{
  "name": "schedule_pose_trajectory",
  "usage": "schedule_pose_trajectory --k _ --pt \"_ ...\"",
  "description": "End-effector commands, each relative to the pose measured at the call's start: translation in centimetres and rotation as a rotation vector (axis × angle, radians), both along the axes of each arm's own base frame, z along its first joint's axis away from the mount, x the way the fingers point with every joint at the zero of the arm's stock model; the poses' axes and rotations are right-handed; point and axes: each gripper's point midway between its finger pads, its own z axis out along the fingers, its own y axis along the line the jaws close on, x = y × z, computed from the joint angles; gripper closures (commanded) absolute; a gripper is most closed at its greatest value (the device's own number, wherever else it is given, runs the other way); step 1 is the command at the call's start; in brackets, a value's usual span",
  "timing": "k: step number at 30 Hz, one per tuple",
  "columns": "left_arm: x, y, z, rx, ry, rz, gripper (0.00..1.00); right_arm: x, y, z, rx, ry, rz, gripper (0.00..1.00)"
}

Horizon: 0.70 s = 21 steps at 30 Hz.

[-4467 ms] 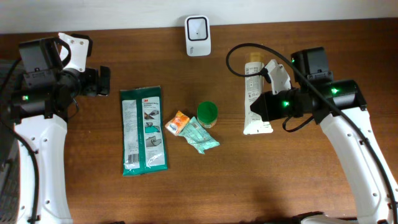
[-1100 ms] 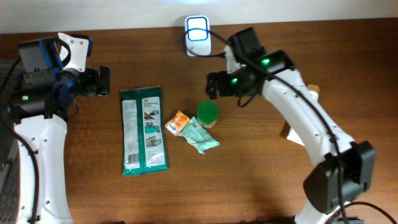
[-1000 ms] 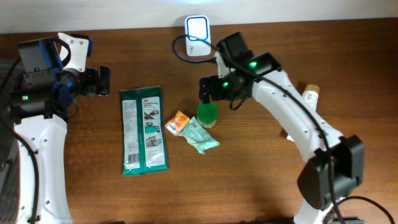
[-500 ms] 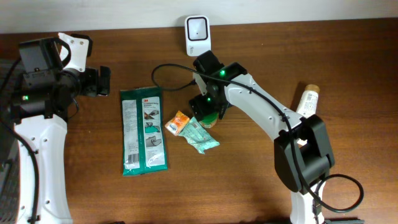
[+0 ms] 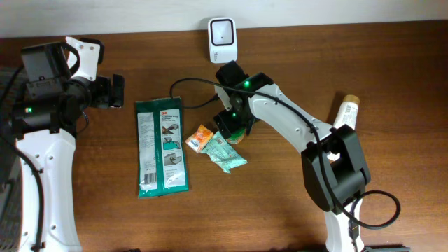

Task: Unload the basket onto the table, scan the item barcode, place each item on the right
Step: 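Reach the right gripper to the green-lidded jar and grasp it, then lift the jar and hold it to the barcode scanner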

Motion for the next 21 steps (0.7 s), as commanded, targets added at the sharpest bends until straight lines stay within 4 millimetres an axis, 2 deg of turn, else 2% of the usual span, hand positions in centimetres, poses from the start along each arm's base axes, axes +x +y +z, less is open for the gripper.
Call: schedule_pose_trajectory --k 1,4,6,8,11,13,16,18,19,21 --pt "0.0 -0.1 1.0 0.004 -0.027 -0.014 0.01 -0.6 -0.2 -0.8 -0.023 0.019 0.014 0.21" --pt "0.0 -0.1 1.0 0.004 -0.027 -0.014 0.01 -1.1 0.2 -0.2 0.005 0.047 0.017 0.38" --pt "0.0 -0.1 1.0 0.004 -0.027 -0.014 0.01 -1.1 0.3 0.7 0.012 0.046 0.010 0.42" --pt "0.0 -0.1 1.0 0.004 -0.027 -0.014 0.01 -0.8 0.4 2.7 0.022 0.028 0.011 0.43" --pt "0.0 -0.1 1.0 0.004 -0.027 -0.014 0.01 -0.7 1.6 6.8 0.098 0.014 0.022 0.43" --pt "0.0 -0.1 1.0 0.004 -0.027 -0.015 0.01 -1.0 3.4 10.4 0.262 0.044 0.081 0.44" --pt "0.0 -0.1 1.0 0.004 -0.027 -0.014 0.01 -1.8 4.6 13.6 0.482 0.103 0.169 0.45" --pt "0.0 -0.1 1.0 0.004 -0.027 -0.014 0.01 -2.1 4.6 16.1 0.679 0.150 0.215 0.45" --pt "0.0 -0.1 1.0 0.004 -0.027 -0.014 0.01 -2.1 4.3 17.6 0.792 0.165 0.242 0.46" --pt "0.0 -0.1 1.0 0.004 -0.027 -0.014 0.01 -1.5 3.2 19.4 0.911 0.168 0.234 0.45"
